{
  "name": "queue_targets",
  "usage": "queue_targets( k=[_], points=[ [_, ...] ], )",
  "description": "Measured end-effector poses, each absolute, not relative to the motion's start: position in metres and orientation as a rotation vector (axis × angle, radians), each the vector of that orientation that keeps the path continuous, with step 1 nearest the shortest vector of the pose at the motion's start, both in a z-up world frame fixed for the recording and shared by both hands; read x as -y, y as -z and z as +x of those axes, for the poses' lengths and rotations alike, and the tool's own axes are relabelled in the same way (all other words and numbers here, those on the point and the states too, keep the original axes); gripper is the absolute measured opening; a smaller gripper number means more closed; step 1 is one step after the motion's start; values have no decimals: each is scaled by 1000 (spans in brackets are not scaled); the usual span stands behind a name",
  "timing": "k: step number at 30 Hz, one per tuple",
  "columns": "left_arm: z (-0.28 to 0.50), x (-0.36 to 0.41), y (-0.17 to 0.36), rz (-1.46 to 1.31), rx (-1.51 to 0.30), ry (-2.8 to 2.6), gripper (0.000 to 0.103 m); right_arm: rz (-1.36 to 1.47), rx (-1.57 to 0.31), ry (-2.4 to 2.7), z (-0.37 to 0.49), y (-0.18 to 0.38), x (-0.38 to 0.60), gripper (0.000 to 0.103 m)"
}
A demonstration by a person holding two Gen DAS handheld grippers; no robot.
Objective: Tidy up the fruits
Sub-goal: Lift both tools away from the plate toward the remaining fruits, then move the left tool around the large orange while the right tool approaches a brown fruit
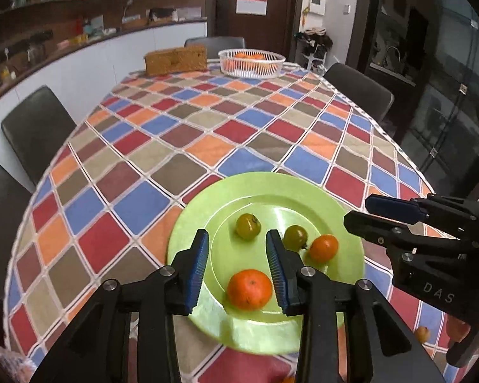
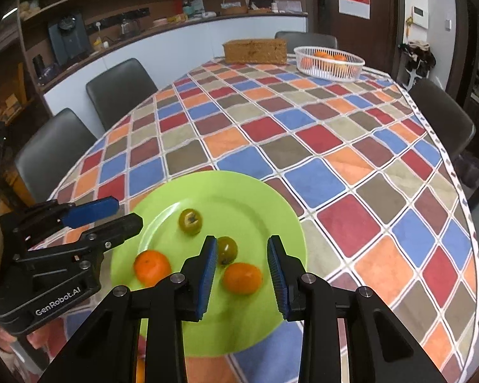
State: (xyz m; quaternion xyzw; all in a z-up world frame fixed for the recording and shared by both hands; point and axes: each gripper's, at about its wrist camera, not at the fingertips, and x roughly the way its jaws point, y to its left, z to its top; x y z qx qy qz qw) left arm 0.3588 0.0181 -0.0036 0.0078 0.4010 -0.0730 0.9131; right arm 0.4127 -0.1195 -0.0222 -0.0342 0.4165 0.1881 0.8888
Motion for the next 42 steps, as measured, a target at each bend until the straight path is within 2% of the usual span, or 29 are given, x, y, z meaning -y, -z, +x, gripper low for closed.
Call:
queue_targets(
  k=[3,6,12,14,17,20,23,27,31,42],
  points=[
    [340,-15,-8,15,-787,153,40,-77,-851,-407,397,12,121,34],
    [321,-11,-17,17,-759,149,41,-82,-833,-418,381,3,124,41],
    [284,-3,-33,-7,-722,143,46,-93,-794,-441,341,-11,133,41],
    [271,0,-38,-12,-708,140,51,-99,-782,-442,326,-15,138,41],
    [249,6,-44,-24,-697,140,53,-108,-764,-448,306,-21,145,42],
    [230,11,-49,-42,-693,133,59,-112,-747,-448,290,-26,152,48],
    [213,20,-52,-51,-697,126,63,-115,-729,-447,272,-32,160,49],
    [193,33,-50,-54,-712,112,67,-126,-724,-450,256,-32,172,55],
    [178,45,-45,-61,-726,105,70,-137,-727,-445,245,-29,184,55],
    [164,72,-11,-84,-827,117,70,-143,-760,-438,225,-4,216,55]
  ],
)
